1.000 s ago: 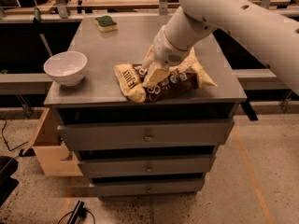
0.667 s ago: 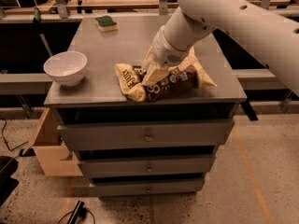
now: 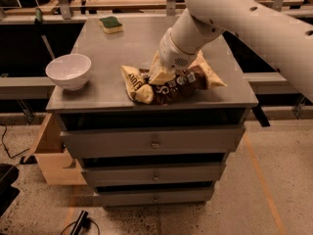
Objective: Move brown chip bag near sponge
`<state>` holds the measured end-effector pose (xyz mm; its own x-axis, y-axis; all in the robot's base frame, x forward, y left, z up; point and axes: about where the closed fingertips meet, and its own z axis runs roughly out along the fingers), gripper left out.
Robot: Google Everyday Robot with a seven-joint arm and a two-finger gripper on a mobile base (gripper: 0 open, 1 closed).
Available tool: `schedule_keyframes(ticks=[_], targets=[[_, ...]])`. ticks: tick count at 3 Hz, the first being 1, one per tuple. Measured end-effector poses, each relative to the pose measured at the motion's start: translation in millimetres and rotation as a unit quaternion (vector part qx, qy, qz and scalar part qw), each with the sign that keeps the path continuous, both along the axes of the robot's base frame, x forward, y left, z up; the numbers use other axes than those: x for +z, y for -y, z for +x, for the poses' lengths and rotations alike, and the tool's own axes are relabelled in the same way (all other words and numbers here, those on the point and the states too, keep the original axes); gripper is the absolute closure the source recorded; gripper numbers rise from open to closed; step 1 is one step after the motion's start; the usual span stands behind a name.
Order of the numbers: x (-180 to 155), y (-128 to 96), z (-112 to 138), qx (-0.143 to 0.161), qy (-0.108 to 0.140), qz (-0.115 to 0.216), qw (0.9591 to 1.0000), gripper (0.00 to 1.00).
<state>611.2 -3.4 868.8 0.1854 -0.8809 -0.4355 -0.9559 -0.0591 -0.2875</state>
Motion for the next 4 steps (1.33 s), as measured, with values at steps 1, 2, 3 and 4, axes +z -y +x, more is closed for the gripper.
schedule_keyframes(ticks=[1, 2, 3, 4], targets=[[24.4, -0.6, 10.9, -0.024, 0.024, 0.004, 0.9994, 1.00], [114.8, 9.9, 28.4, -0.066, 0.092, -0.028, 0.9931, 1.00], [183.4, 20.6, 42.6, -0.086, 0.138, -0.074, 0.9840, 1.00], [220.4, 24.8, 64.6, -0.090, 0.167, -0.132, 0.9729, 1.00]])
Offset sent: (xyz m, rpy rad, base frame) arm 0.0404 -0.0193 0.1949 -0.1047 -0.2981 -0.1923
